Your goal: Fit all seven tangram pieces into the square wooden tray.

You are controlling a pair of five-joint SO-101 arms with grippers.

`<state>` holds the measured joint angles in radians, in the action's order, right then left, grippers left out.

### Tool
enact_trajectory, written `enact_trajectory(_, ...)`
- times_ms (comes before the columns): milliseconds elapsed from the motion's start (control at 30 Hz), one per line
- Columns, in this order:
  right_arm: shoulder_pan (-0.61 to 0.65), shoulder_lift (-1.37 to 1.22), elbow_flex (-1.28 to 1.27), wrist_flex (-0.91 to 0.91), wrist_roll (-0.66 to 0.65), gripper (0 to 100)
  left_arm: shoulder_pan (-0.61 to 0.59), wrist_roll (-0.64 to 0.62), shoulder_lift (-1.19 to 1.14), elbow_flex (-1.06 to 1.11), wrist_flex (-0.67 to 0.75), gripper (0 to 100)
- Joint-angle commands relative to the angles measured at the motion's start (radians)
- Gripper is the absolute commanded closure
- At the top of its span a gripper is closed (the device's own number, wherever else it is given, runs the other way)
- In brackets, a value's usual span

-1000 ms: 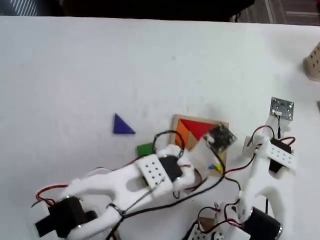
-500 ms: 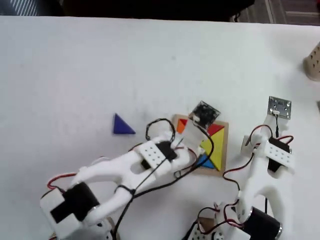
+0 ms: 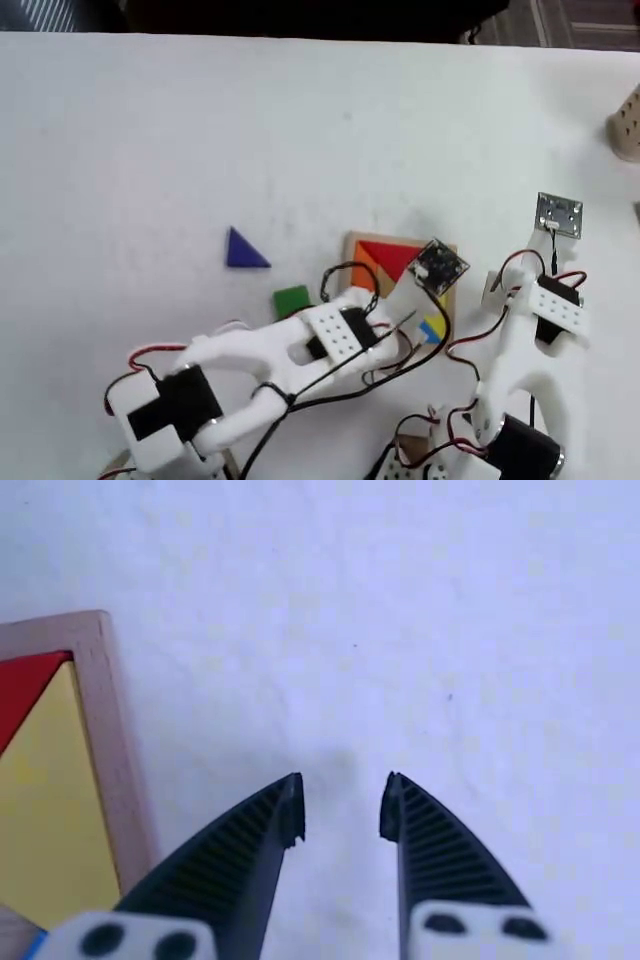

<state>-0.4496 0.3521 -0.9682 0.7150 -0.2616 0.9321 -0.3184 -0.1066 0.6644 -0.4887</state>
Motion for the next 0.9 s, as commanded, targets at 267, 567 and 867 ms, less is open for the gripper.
enact_trajectory(267, 0.012, -0.004, 0.041, 0.010, -0.014, 86.5, -0.062, -0.014, 0.013, -0.095, -0.028, 96)
enact_trajectory(567, 0.012, -0.004, 0.041, 0.007, -0.014, 86.5, -0.209, -0.012, 0.013, -0.267, -0.365, 96)
enact_trajectory(867, 0.013, -0.004, 0.041, 0.007, -0.015, 86.5, -0.355, 0.123, 0.147, -0.210, -0.405, 96)
